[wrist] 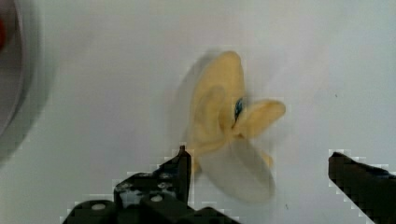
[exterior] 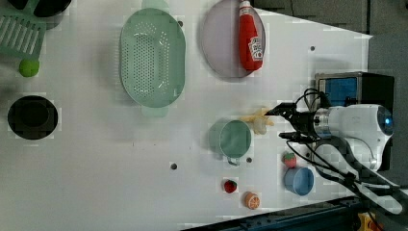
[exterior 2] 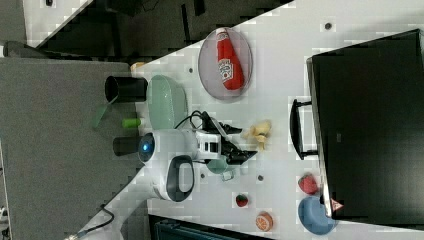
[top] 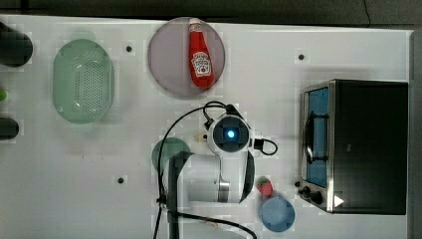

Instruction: Pick banana from table and place on oven.

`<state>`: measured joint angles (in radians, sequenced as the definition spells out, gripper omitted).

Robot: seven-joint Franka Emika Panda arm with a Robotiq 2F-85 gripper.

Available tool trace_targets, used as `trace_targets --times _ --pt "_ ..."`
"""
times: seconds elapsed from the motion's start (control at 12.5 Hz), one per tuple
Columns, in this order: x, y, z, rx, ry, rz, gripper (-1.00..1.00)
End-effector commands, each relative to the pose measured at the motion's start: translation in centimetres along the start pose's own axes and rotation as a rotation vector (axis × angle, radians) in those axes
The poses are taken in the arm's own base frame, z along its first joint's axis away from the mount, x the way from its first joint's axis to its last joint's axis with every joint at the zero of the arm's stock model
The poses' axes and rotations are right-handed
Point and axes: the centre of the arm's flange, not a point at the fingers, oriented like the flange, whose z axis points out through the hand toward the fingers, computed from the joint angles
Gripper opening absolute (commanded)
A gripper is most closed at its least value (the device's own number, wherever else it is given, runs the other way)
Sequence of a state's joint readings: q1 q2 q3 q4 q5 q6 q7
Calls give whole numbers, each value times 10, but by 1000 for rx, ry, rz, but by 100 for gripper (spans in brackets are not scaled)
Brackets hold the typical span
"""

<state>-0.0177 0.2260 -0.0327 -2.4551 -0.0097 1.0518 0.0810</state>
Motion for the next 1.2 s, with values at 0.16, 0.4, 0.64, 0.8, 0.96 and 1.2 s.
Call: trace_targets --times 0.16,0.4,0.64,0.8,0.96,1.2 --pt "-2 -3 33 1 1 7 100" --pt "-3 -6 36 15 11 1 42" --pt "-4 -7 36 18 10 2 -29" --pt "-5 -7 36 16 9 2 -62" --pt "-4 -7 34 20 11 2 -62" --pt "1 -13 -12 69 51 3 -62"
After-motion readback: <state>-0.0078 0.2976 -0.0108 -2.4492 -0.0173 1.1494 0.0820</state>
